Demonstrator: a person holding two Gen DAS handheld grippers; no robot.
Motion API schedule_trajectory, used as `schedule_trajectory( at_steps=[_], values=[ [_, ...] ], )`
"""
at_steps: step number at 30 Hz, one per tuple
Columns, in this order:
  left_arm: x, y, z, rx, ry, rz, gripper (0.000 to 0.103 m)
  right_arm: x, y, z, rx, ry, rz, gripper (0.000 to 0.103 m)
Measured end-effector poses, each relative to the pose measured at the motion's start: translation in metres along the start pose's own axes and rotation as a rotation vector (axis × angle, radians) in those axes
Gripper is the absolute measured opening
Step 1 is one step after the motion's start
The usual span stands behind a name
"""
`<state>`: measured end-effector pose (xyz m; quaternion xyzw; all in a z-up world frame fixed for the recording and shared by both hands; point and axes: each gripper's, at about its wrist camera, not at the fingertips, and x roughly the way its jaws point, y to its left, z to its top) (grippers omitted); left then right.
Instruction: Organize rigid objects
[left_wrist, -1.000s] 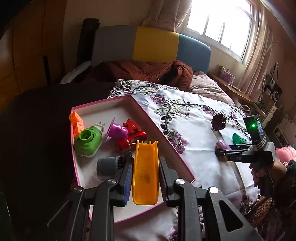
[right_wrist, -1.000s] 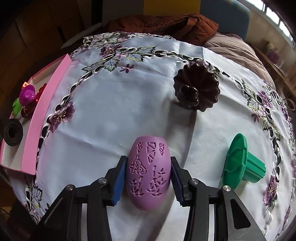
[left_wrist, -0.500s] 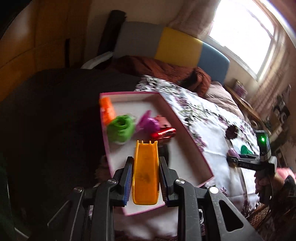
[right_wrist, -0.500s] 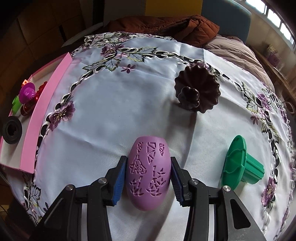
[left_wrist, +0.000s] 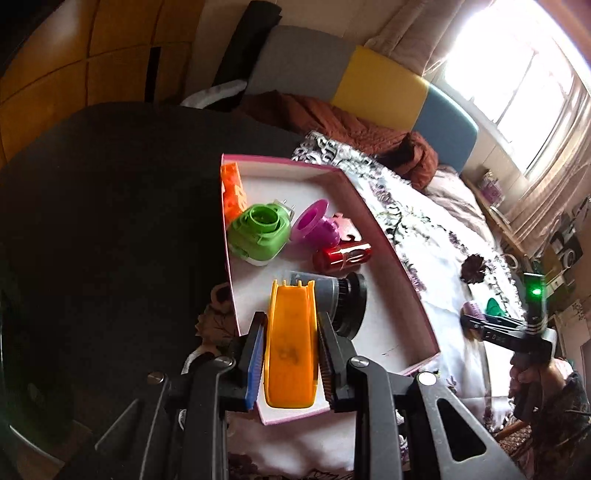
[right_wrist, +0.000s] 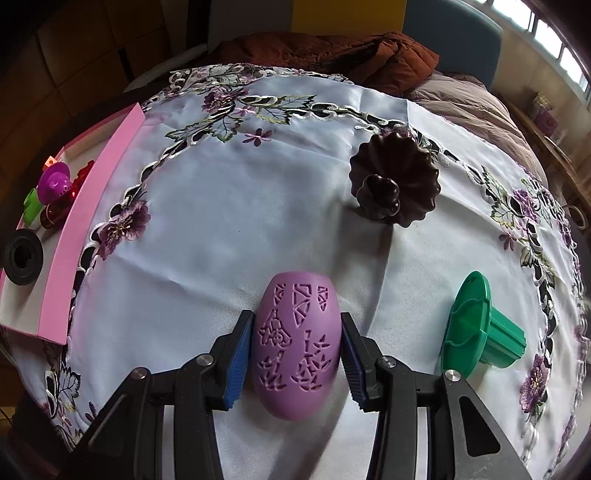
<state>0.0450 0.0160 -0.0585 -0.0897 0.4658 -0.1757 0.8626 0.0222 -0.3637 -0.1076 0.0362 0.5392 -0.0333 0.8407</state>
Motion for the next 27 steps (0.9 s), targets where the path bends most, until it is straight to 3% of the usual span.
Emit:
schedule_trajectory(
  at_steps=[9,27],
  values=[
    [0.024,-0.006,-0.001,0.02,0.036,0.06,0.031,0.0,-0.001,0.0,0.003,-0.001,0.001,0.046],
    [0.002,-0.021,0.002,0.127,-0.068,0.158,0.031,0.0,0.001,0.0,-0.006,-0.005,-0.008,0.046]
  ],
)
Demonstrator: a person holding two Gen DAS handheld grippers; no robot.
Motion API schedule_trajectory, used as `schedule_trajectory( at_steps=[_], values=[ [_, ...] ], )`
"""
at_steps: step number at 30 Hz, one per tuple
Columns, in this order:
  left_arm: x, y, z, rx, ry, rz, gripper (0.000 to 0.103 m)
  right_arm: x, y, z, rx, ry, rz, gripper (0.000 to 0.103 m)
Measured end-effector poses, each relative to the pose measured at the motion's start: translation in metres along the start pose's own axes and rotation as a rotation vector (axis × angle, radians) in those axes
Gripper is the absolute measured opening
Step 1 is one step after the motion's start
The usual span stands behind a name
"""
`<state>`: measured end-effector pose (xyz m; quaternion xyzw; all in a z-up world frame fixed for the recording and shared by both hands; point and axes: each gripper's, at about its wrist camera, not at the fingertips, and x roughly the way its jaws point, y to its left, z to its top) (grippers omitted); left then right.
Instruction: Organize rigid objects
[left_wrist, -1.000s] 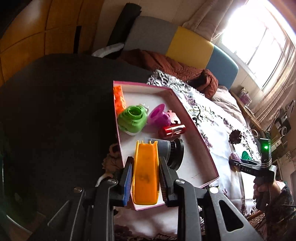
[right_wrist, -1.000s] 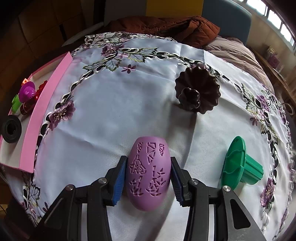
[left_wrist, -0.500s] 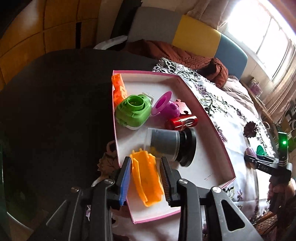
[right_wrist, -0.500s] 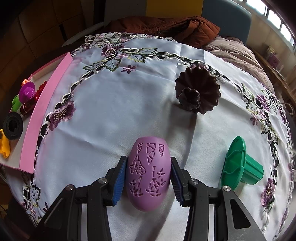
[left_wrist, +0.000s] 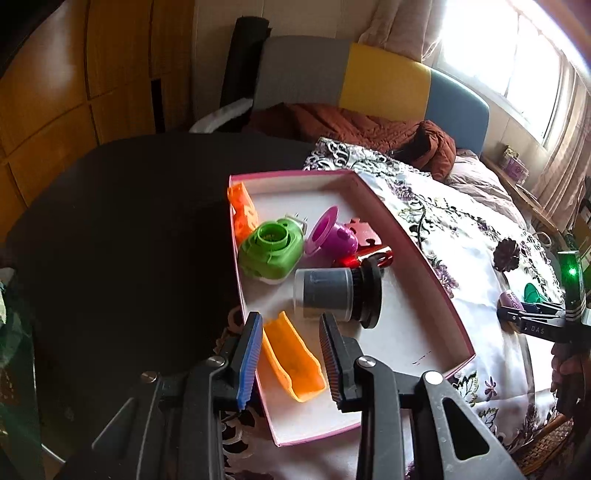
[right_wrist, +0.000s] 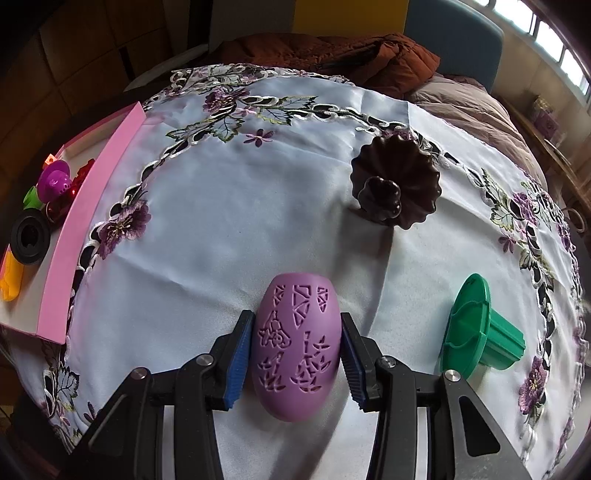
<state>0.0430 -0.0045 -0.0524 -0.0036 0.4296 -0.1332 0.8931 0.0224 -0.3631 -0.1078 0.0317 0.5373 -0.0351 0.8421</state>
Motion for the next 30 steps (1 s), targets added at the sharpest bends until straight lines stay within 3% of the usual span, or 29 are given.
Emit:
schedule_trajectory(
  at_steps=[30],
  values=[
    [-0.018,0.005,-0.004,-0.013,-0.039,-0.01,0.032,-0.002,0.002,-0.001,0.029,-0.013,-0.031,0.044]
  ],
)
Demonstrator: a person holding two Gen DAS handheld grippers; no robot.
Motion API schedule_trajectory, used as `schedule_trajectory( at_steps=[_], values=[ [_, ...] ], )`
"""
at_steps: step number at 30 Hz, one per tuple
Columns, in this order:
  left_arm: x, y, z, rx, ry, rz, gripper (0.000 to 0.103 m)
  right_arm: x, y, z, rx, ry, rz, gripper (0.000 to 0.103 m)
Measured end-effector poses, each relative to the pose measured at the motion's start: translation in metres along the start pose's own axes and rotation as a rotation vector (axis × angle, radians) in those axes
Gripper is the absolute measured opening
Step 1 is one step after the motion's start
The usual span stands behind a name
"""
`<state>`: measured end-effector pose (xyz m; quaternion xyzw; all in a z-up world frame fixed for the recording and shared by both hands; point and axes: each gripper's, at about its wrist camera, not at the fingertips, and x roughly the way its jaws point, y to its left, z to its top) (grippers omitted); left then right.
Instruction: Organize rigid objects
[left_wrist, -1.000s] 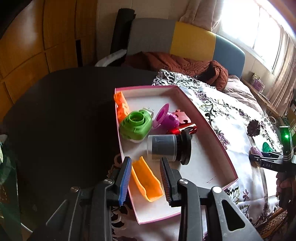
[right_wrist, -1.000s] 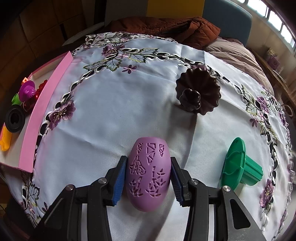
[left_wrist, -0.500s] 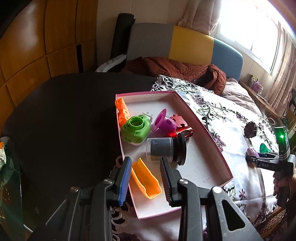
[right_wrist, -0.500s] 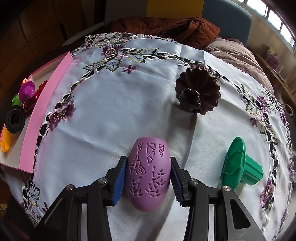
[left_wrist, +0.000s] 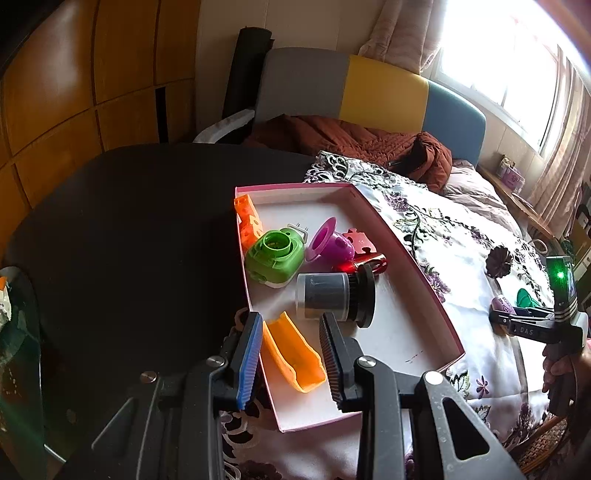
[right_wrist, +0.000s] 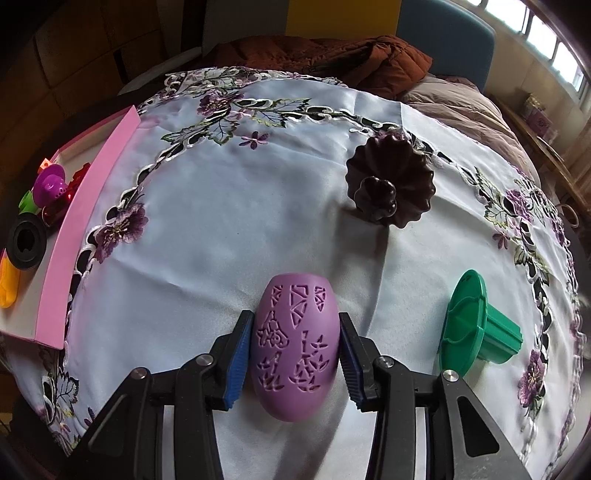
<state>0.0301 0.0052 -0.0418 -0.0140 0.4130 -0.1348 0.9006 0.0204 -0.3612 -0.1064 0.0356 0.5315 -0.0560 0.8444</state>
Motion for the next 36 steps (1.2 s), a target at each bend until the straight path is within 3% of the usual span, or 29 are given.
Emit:
schedule_trajectory(
  at_steps=[23,36],
  values=[
    [0.003,0.017,-0.008,-0.045,0.015,0.008,0.032,-0.013,0.005,-0.005,0.093,-0.038,-0.002,0.044],
    [0.005,0.018,-0.009,-0.052,0.021,0.007,0.032,-0.052,0.058,0.012,0.008,-0.146,0.139,0.044]
  ],
)
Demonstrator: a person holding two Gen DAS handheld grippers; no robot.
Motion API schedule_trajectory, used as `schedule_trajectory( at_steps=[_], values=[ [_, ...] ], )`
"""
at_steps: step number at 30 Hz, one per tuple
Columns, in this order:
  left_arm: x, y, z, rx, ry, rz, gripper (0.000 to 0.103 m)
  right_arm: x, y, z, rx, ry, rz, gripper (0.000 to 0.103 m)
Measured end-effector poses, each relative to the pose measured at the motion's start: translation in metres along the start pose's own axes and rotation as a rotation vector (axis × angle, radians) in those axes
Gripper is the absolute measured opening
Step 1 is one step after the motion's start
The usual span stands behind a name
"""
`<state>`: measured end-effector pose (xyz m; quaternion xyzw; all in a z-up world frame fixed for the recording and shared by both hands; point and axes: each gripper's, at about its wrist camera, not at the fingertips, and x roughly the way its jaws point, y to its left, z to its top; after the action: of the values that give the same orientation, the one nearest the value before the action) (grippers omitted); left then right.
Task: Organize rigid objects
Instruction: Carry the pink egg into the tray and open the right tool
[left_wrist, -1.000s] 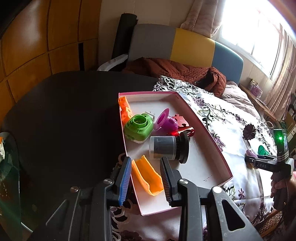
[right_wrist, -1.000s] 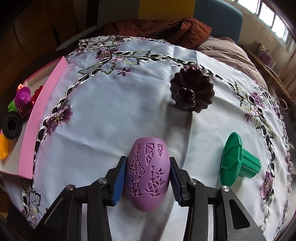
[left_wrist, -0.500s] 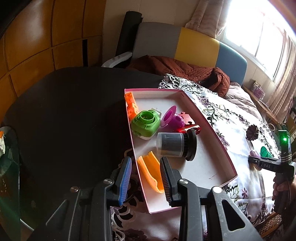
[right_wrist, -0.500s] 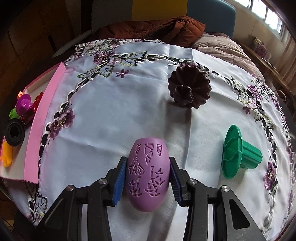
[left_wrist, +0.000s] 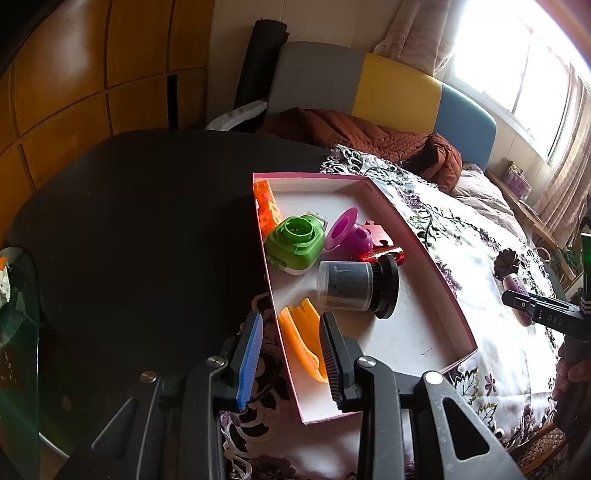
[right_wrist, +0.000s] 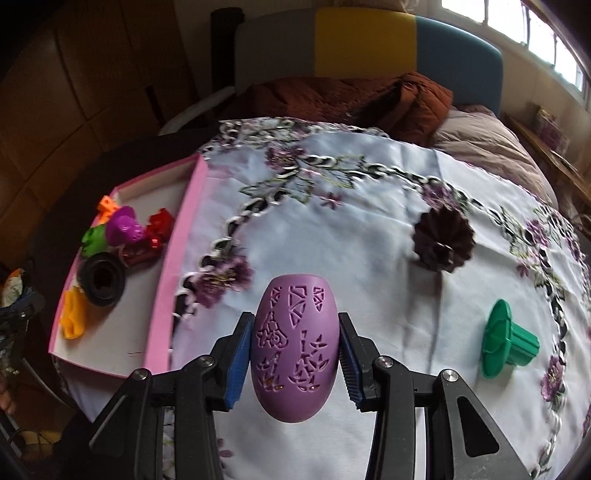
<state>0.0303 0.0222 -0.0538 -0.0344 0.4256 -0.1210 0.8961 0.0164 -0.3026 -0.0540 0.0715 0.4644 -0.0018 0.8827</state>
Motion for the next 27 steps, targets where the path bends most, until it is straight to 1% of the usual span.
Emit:
schedule_trajectory(
  at_steps=[6,12,18,27],
  values=[
    [0.001,0.001,0.0,-0.003,0.001,-0.001,0.032,-0.009,0.032,0.008,-0.059,-0.036,0.067,0.044],
    [0.0,0.004,0.001,-0.013,0.002,0.003,0.032,-0.012,0.063,0.013,-0.118,-0.047,0.144,0.044],
    [-0.001,0.01,0.003,-0.028,-0.003,0.016,0.032,-0.006,0.1,0.013,-0.196,-0.034,0.224,0.044],
    [0.001,0.02,0.004,-0.051,0.0,0.032,0.032,0.004,0.163,0.006,-0.393,0.001,0.349,0.044]
  ],
)
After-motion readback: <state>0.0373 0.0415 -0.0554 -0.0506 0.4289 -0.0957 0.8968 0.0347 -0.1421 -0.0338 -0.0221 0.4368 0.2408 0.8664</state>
